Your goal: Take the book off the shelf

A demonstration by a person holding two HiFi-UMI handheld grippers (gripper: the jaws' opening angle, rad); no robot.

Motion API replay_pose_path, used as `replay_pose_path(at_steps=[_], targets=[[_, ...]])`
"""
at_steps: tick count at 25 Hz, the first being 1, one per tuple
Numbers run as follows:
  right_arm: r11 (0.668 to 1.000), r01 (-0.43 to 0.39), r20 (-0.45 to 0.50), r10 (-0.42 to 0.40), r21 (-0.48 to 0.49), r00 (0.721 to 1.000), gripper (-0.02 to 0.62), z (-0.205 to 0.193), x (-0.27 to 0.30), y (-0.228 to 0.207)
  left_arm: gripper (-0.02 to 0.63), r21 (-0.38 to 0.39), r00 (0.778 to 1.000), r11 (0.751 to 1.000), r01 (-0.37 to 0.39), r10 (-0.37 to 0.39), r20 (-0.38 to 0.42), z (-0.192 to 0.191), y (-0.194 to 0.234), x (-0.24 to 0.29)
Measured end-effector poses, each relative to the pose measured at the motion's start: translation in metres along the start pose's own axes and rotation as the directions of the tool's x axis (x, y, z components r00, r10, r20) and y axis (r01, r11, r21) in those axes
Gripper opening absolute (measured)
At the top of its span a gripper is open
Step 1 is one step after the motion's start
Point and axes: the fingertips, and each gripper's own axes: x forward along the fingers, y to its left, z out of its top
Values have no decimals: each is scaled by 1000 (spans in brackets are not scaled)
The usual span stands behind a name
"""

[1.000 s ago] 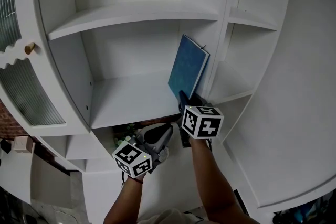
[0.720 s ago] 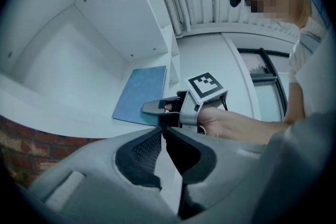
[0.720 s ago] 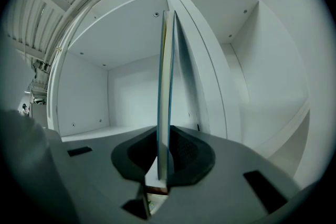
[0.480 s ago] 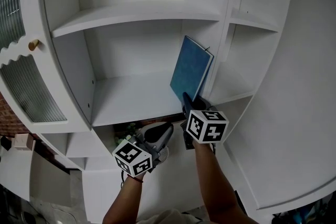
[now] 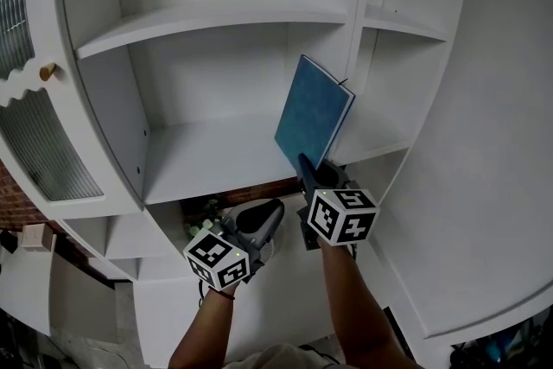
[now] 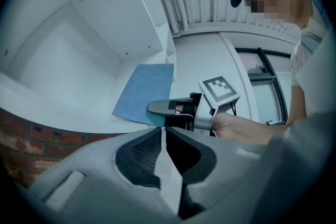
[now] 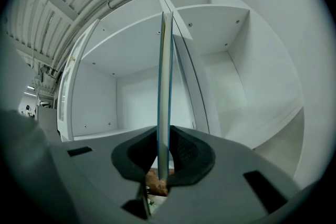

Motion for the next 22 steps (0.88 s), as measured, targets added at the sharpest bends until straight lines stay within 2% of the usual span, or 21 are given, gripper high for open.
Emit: replay_pose_path(at_steps=[22], targets=[[999,-38,80,37,6,996,52,-7,-56,31,12,-16,1000,1000,23,-23,10,-12,-21,-29]])
